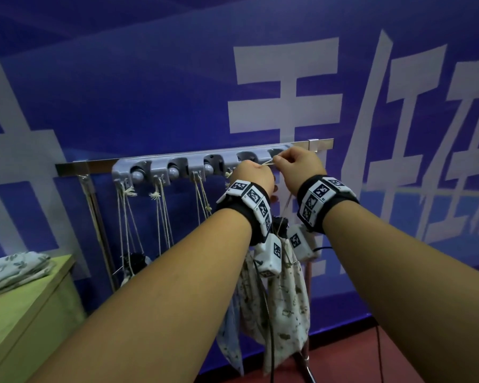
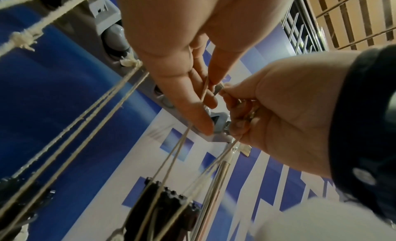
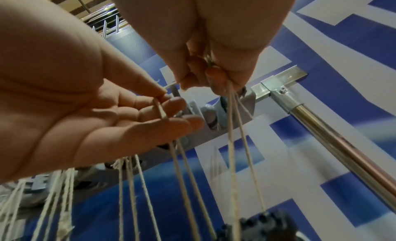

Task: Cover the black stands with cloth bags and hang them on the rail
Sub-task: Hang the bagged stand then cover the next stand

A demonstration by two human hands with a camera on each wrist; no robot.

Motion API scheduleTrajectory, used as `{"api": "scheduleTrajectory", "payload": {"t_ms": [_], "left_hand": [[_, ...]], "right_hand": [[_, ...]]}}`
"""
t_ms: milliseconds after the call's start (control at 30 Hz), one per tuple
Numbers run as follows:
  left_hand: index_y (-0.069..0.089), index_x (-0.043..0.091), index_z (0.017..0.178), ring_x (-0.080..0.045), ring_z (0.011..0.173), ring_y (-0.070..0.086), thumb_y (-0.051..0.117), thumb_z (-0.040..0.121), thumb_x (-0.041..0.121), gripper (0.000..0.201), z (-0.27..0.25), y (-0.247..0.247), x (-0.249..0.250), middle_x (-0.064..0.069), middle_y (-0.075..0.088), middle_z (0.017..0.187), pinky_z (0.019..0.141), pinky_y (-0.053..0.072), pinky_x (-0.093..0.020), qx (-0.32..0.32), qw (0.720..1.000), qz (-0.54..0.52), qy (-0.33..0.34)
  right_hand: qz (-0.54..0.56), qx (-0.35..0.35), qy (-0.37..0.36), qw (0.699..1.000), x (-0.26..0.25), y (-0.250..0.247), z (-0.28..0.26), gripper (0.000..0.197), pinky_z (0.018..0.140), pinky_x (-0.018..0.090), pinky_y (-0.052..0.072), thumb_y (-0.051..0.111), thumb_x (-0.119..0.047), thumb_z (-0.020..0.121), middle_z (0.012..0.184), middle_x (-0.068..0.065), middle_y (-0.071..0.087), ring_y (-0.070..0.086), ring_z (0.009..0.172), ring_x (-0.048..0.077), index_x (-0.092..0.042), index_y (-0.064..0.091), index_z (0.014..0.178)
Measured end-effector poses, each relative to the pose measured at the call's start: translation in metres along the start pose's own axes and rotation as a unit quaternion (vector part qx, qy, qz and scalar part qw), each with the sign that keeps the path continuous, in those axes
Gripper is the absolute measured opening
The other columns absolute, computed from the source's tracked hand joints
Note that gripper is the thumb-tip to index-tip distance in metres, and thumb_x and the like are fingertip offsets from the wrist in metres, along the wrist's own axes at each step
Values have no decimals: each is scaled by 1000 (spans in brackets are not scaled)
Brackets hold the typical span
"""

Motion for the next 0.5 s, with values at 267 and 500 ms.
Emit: {"api": "scheduleTrajectory", "payload": {"t_ms": [267,500], "left_hand": [[55,12,139,-30,61,75,52,99,16,40,0,1,-8,-13,74,85,61,64,-50,-36,994,-64,-85],[72,15,92,-32,88,77,61,94,14,11,-4,-1,-26,-9,79,88,82,64,-55,-72,992,94,-52]], "right_hand": [[-58,-11,11,998,5,15,5,21,59,21,43,56,-31,110,98,-1,71,63,77,8,-19,73,110],[-44,-21,62,997,24,15,-19,21,82,41,62,51,-31,109,102,1,76,71,90,20,-22,70,108]]}}
Point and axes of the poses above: each hand's wrist, its own z-axis towards the middle knuckle, its own y-axis out of the palm, x = y × z, the point moved 5 cm from there along z, towards the middle knuckle
